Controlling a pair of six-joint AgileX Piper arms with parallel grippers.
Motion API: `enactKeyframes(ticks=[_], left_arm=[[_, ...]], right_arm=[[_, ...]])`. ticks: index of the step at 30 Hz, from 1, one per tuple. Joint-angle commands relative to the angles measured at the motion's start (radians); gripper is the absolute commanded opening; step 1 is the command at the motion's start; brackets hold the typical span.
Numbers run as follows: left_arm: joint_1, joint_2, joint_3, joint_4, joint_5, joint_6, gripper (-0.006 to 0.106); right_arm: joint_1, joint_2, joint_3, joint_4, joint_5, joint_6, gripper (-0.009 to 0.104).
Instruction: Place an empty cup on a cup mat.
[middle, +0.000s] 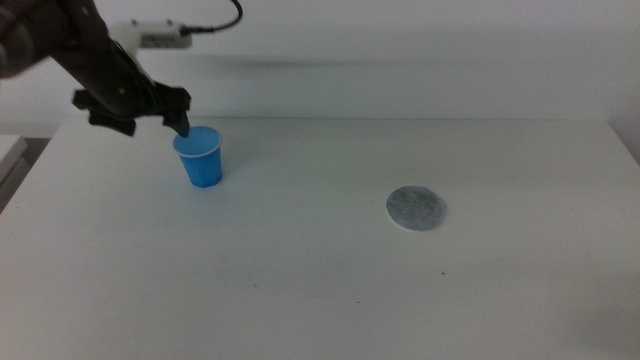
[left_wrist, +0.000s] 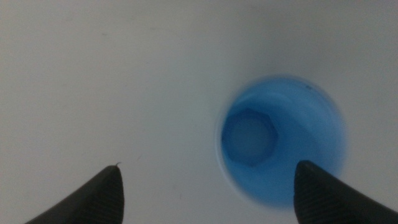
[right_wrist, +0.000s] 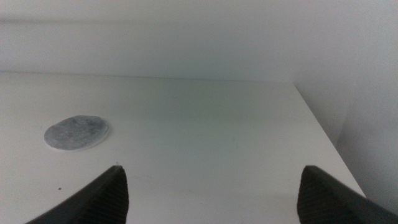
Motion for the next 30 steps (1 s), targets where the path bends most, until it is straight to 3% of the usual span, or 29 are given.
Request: enactKeyframes(ticks=[1,8,11,20,24,30], left_arm=[[0.000,0.041,-0.019,-0.016,-0.034,0.013,0.094],[0.000,0.109,-0.019,-0.027,-0.092,0.020,0.092],[0.000,0.114,-0.019,-0.032,-0.104,0.038,0.082],[-0.010,0.105,-0.037,-0.060,-0.070,0.039,-0.001],[-0.074,0.075,-0.100,-0.050,0.008,0.013,-0.002],[-0.290,0.070,-0.215,-0.065,0.035,-0.081,-0.002]], right_arm=[[0.001,-0.005,0.003,-0.006,-0.005,-0.004,0.093],[0.001,-0.005,0.003,-0.006,-0.005,-0.004,0.093],[0.001,-0.005,0.003,-0.006,-0.005,-0.004,0.093],[0.001,-0.005,0.003,-0.006,-0.005,-0.004,0.093],[0.001,-0.005,0.003,-0.006,-0.005,-0.004,0.093],[0.001,-0.005,0.003,-0.006,-0.005,-0.004,0.093]])
